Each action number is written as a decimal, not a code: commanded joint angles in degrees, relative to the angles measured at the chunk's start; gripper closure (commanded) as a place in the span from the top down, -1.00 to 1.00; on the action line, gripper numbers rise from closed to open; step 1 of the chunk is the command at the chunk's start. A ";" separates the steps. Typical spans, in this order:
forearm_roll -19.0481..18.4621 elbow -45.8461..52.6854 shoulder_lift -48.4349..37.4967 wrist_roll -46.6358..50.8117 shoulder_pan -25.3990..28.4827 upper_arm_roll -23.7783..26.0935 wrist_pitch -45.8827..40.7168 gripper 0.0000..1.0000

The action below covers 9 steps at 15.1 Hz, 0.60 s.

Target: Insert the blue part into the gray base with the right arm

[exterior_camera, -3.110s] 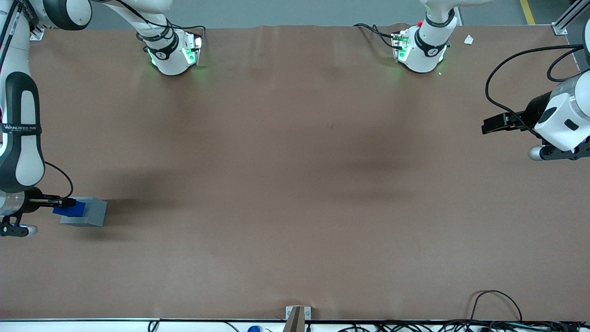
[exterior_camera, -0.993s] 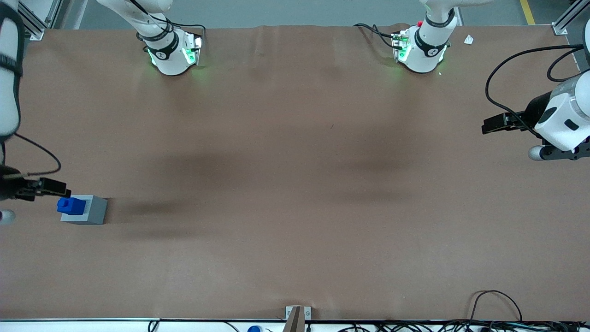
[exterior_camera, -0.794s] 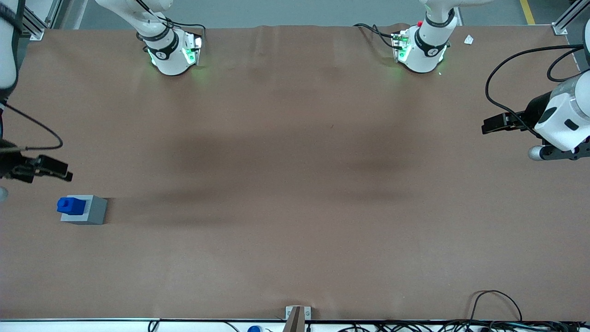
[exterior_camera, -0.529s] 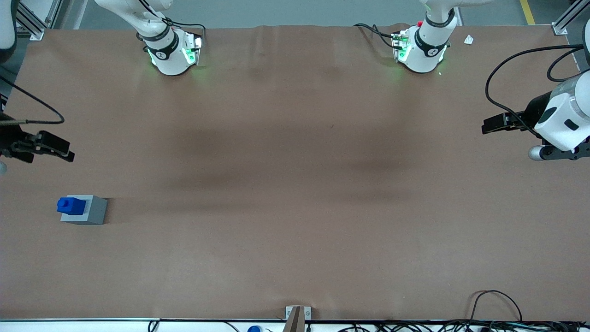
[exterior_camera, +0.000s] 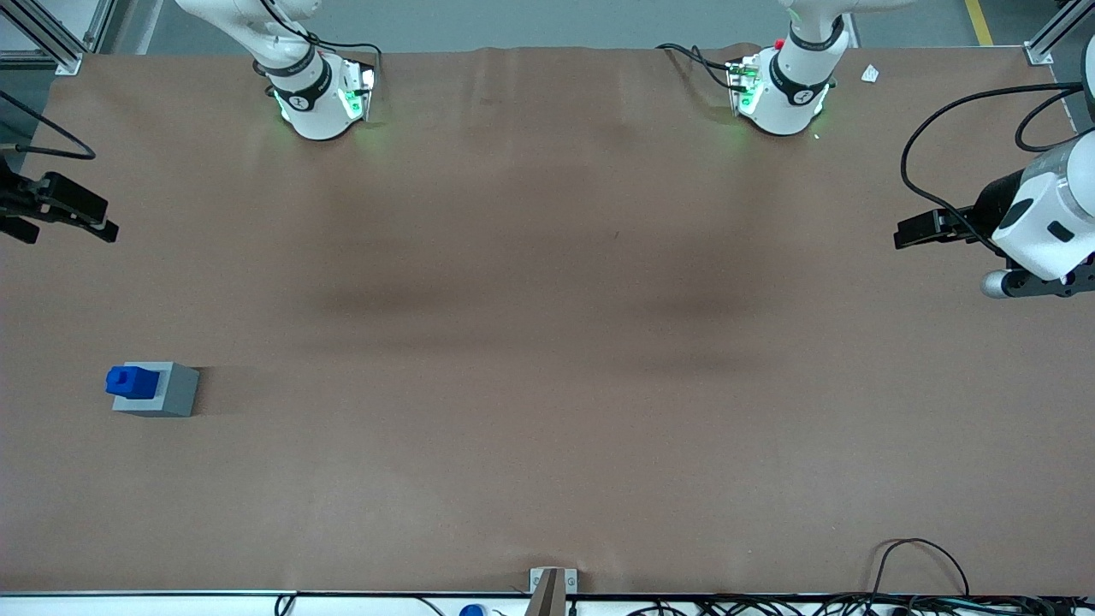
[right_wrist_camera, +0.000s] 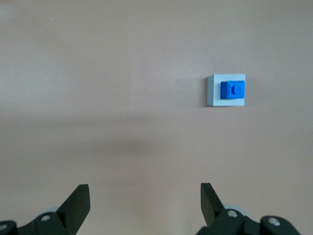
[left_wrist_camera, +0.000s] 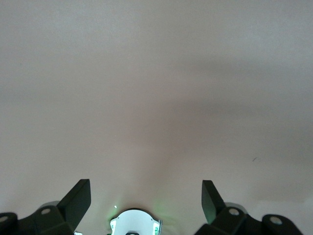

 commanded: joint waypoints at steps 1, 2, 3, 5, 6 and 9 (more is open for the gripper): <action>-0.32 -4.90 -3.47 0.99 -0.22 -0.01 1.41 1.00; -0.32 -5.34 -3.91 0.99 -0.31 -0.01 1.51 1.00; -0.32 -5.61 -4.44 0.99 -0.31 -0.01 1.51 1.00; -0.32 -5.52 -5.49 0.99 -0.31 -0.01 1.42 1.00; -0.32 -5.52 -5.84 0.99 -0.31 -0.01 1.42 1.00; -0.15 -5.52 -5.94 0.99 -0.05 -0.01 2.47 1.00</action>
